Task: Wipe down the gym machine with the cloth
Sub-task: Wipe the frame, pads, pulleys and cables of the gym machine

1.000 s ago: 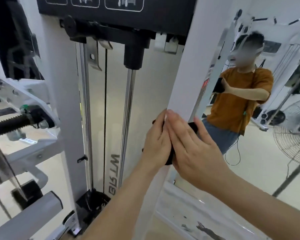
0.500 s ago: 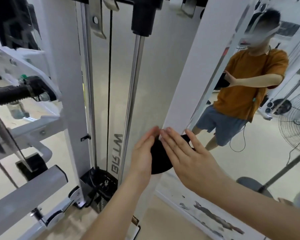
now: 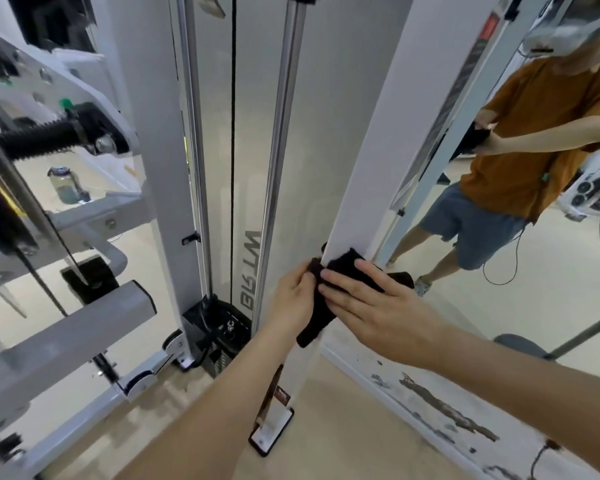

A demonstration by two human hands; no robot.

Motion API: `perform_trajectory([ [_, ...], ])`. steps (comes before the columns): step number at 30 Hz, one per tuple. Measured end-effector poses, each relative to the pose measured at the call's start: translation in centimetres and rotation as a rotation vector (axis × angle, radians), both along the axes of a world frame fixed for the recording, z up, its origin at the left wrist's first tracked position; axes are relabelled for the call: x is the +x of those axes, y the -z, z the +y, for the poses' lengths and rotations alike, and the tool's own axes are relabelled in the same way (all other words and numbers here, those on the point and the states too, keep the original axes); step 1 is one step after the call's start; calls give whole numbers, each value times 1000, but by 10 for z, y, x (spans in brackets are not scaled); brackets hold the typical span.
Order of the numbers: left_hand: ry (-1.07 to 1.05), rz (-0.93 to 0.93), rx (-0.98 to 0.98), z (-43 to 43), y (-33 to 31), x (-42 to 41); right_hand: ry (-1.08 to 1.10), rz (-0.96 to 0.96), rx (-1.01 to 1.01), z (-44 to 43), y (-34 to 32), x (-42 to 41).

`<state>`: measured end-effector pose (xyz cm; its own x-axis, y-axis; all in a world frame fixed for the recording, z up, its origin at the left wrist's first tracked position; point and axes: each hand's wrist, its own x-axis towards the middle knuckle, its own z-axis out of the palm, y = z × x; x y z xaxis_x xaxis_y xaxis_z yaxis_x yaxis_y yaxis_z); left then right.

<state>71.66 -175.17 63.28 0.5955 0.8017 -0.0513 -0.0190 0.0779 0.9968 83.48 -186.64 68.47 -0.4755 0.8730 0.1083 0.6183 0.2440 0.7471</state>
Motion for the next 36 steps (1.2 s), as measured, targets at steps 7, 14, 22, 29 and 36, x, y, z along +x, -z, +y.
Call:
perform_trajectory([
  [7,44,-157,84,7,-8,2,-126,196,-35,5,32,28],
  [14,43,98,-183,12,50,4,-22,454,57,1,108,16],
  [22,269,-200,10,25,61,-14,130,1084,913,28,136,-23],
  [29,170,-259,282,20,132,-6,114,1414,1160,63,209,-59],
  [36,107,-372,477,24,234,0,196,1196,1214,75,305,-63],
])
